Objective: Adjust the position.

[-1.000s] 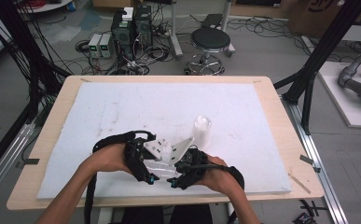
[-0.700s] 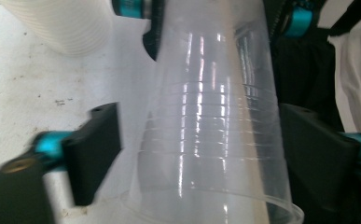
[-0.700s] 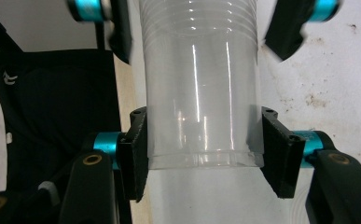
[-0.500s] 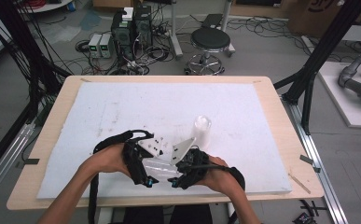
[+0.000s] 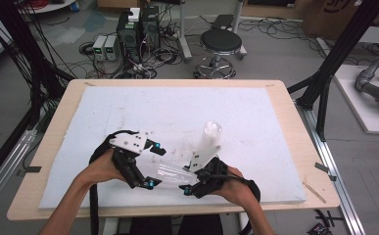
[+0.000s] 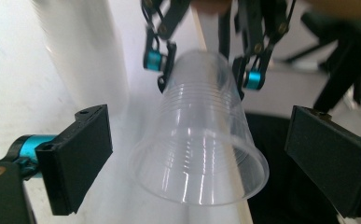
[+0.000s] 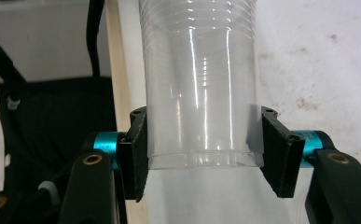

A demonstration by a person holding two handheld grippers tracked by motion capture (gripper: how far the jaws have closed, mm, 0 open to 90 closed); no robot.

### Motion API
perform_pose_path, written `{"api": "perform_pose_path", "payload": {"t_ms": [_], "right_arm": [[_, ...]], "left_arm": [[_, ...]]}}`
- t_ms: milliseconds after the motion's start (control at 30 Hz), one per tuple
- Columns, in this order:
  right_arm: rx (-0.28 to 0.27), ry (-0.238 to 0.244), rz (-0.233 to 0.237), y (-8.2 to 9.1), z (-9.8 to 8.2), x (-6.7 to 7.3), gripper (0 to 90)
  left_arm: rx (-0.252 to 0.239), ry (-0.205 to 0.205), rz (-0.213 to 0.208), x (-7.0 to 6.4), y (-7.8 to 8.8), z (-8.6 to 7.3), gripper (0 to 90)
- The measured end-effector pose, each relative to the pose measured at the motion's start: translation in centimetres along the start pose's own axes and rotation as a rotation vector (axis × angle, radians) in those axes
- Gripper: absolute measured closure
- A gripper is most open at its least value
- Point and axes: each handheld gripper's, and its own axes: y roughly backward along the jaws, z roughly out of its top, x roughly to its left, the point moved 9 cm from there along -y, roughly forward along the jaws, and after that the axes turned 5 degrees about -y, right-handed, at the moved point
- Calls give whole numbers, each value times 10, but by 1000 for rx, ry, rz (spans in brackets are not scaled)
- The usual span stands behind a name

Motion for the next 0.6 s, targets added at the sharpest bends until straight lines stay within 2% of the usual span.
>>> {"api": "perform_pose_path", "payload": {"t_ms": [33, 100, 200, 233, 267, 400, 433, 600], "right_arm": [[-40, -17, 1, 2, 0, -1, 424], [-59, -19, 1, 2, 0, -2, 424], [-111, -29, 0, 5, 1, -2, 424], [-145, -32, -4, 6, 1, -3, 423], [-145, -32, -4, 6, 1, -3, 423], [-205, -29, 11, 6, 2, -2, 422], [-240, -29, 12, 6, 2, -2, 423], [-283, -46, 22, 6, 2, -3, 423]], "left_arm": [[-45, 4, 18, 0, 5, -2, 74], [-64, 14, 30, 0, 5, -2, 74], [-109, 0, 58, -2, 7, -9, 73], [-124, 4, 72, -2, 8, -11, 73], [-137, 10, 81, -2, 8, -13, 73], [-209, 35, 118, -2, 12, -20, 74], [-226, 41, 127, -2, 13, -22, 74], [-276, 55, 149, -3, 14, -26, 74]]}}
